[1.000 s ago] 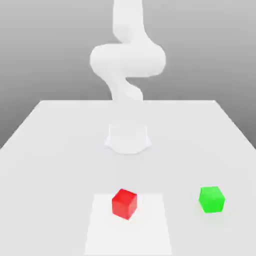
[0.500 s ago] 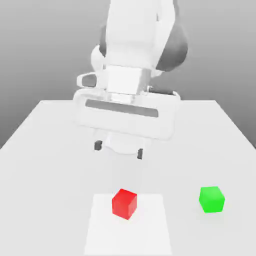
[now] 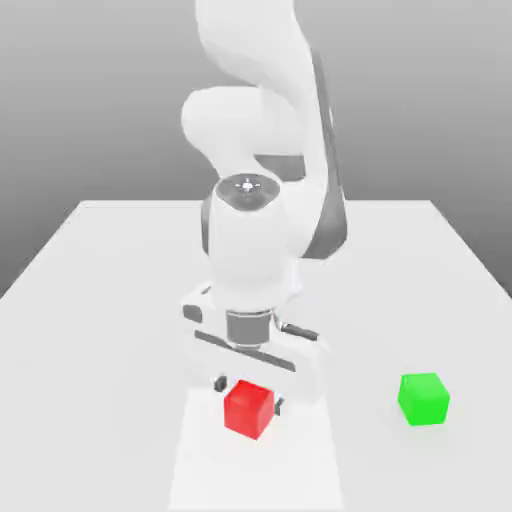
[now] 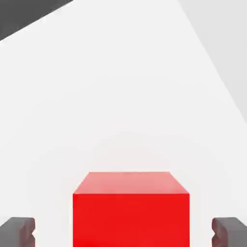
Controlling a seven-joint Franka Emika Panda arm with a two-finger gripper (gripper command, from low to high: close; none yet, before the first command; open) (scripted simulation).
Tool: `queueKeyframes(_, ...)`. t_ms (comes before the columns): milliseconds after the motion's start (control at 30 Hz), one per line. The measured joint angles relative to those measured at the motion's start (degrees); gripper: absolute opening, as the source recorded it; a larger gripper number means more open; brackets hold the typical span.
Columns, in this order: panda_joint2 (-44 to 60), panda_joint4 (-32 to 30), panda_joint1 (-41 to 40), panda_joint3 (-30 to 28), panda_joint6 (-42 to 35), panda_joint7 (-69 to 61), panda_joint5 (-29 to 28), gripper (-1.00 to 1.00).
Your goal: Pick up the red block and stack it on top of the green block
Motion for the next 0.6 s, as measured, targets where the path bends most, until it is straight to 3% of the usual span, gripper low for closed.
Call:
queueKeyframes(233, 0.3, 0.0, 0.1, -0.1, 0.3, 0.2, -0.3, -1.00)
queueKeyframes(600, -12.7, -1.8, -1.4, 3.2, -10.7, -4.9, 6.8, -1.00)
